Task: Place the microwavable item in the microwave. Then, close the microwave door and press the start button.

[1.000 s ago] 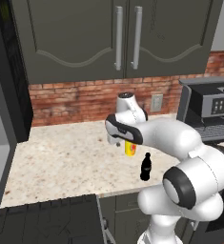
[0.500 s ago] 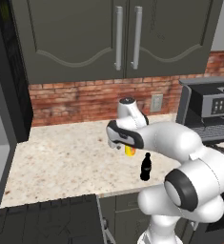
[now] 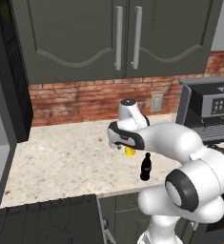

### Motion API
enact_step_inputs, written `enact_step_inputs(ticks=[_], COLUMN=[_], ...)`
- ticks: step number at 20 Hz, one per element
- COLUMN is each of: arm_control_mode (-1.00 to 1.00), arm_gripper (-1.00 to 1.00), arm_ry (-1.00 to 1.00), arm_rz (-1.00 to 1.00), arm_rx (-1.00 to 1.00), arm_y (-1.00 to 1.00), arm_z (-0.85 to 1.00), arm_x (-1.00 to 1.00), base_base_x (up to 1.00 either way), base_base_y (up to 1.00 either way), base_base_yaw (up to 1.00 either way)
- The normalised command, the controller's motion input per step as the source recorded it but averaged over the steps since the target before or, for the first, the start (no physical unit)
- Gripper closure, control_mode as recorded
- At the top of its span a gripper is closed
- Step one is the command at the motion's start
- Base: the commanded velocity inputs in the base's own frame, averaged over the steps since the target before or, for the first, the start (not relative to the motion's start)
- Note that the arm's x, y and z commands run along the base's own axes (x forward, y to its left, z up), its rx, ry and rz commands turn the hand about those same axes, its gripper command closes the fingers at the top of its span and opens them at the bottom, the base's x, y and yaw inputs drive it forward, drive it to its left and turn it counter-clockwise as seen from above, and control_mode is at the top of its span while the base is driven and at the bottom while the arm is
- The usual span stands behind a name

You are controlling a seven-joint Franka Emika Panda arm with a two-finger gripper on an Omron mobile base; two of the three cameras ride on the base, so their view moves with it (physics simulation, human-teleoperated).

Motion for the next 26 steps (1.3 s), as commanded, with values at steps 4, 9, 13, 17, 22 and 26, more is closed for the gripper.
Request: enact_step_inputs(ticks=[4, 9, 13, 17, 22, 26], arm_control_mode=[-1.0, -1.0, -1.0, -1.0, -1.0, -1.0], arm_gripper=[-1.0, -1.0, -1.0, -1.0, -1.0, -1.0], arm_ry=[0.0, 0.0, 0.0, 0.01, 0.01, 0.02], arm_rz=[0.0, 0.0, 0.0, 0.0, 0.0, 0.01], arm_rx=[0.0, 0.0, 0.0, 0.0, 0.0, 0.0], arm_y=[0.0, 0.0, 0.0, 0.0, -0.08, -0.01], arm_z=[0.14, 0.03, -0.06, -0.32, -0.38, -0.35], arm_x=[0.19, 0.16, 0.26, 0.2, 0.21, 0.16], base_base_x=[0.0, 0.0, 0.0, 0.0, 0.0, 0.0], base_base_y=[0.0, 0.0, 0.0, 0.0, 0.0, 0.0], base_base_yaw=[0.0, 0.0, 0.0, 0.0, 0.0, 0.0])
